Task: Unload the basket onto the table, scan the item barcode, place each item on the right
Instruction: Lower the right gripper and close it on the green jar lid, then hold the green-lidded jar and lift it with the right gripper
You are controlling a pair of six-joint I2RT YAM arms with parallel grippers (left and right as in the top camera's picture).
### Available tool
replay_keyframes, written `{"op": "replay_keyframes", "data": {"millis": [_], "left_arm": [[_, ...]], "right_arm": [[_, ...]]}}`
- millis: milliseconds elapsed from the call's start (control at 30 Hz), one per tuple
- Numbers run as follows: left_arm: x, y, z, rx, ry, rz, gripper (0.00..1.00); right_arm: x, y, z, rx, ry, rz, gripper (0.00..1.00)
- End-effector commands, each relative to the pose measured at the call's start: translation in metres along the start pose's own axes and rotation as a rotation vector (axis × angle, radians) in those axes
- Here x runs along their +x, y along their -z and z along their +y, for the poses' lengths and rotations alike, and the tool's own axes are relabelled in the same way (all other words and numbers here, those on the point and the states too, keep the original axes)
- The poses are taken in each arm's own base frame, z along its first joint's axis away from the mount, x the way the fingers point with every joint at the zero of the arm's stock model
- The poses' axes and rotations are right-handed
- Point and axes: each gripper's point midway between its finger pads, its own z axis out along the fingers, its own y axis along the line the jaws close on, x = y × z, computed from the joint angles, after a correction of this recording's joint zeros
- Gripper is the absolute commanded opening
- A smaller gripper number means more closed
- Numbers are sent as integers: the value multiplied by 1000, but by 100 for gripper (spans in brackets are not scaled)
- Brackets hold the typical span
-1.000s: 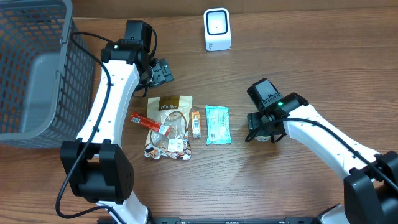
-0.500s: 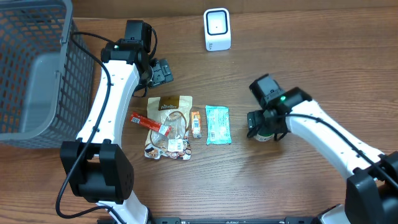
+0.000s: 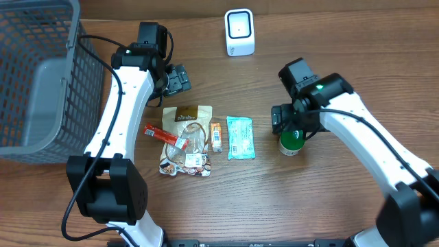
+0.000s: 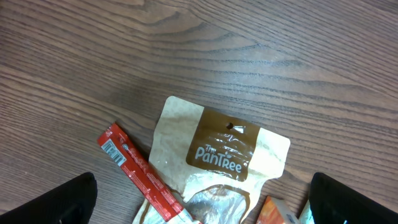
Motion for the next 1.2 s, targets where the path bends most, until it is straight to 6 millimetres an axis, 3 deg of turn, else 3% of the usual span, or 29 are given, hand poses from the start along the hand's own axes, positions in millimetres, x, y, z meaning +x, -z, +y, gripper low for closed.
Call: {"op": "replay_keyframes", "data": {"millis": [0, 167, 433, 667, 1167], "left_arm": [[-5, 9, 0, 4, -9, -30, 100], [-5, 9, 0, 4, -9, -30, 100], [-5, 9, 0, 4, -9, -30, 100], [-5, 9, 0, 4, -9, -30, 100], [-5, 9, 0, 4, -9, -30, 100]], "right_arm": [[1, -21, 2, 19, 1, 62, 98], [12, -39, -1, 52, 0, 139, 96], [20, -45, -4, 66, -24, 166, 95], [31, -64, -6, 62, -24, 177, 95], [29, -88, 0, 20, -28, 129, 95]]}}
